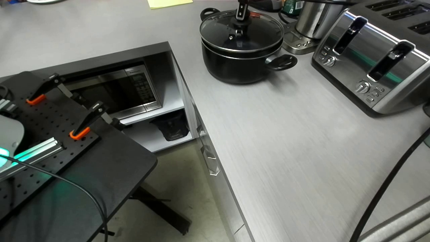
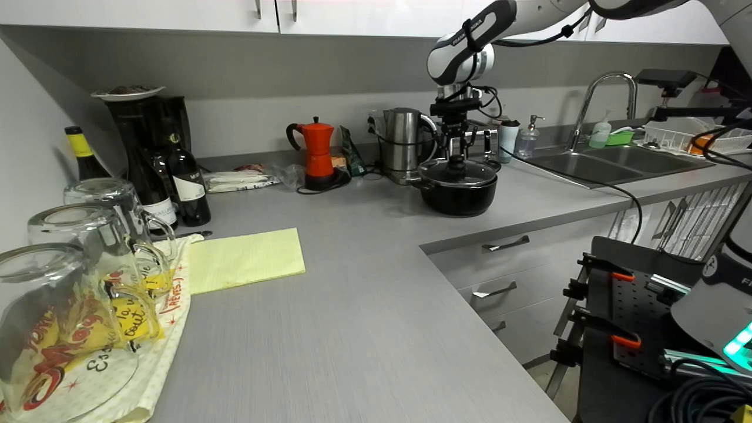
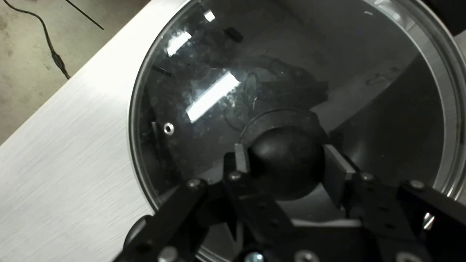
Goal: Put the glass lid on the black pot.
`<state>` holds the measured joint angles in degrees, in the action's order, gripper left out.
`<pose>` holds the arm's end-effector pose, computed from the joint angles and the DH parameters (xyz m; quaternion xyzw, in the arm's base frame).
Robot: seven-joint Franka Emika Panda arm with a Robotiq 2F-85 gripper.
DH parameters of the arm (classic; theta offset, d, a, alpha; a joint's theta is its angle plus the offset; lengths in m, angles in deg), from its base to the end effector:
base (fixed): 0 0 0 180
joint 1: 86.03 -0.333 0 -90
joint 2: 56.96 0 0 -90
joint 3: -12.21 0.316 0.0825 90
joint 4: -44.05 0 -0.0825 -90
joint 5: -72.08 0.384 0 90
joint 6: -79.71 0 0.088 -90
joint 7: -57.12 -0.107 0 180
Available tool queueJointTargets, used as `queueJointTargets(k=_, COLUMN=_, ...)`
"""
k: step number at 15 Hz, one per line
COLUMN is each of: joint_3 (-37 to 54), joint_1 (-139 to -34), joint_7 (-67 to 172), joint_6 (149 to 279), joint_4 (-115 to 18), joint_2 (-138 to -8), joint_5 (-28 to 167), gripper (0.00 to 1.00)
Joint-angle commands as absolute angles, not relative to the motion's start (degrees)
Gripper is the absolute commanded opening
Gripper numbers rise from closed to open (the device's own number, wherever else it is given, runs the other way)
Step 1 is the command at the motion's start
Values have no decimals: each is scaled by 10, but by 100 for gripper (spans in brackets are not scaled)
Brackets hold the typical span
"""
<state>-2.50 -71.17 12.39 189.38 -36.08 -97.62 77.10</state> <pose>0.6342 -0.3133 0.2828 0.7959 -0.5976 -0.0787 0.0564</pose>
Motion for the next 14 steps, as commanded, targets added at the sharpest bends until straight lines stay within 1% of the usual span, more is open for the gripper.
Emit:
queueJointTargets(k=1, joint_3=-25, joint_1=-711, joint_7=117, joint_6=1872, joint_4=-338, joint_2=-985, joint_5=781, gripper=25)
queueJointTargets(k=14, joint_3=-25, joint_1=-696, joint_7=123, joint_6=1887, joint_4=-365, joint_2=-974, joint_5=808, gripper=25)
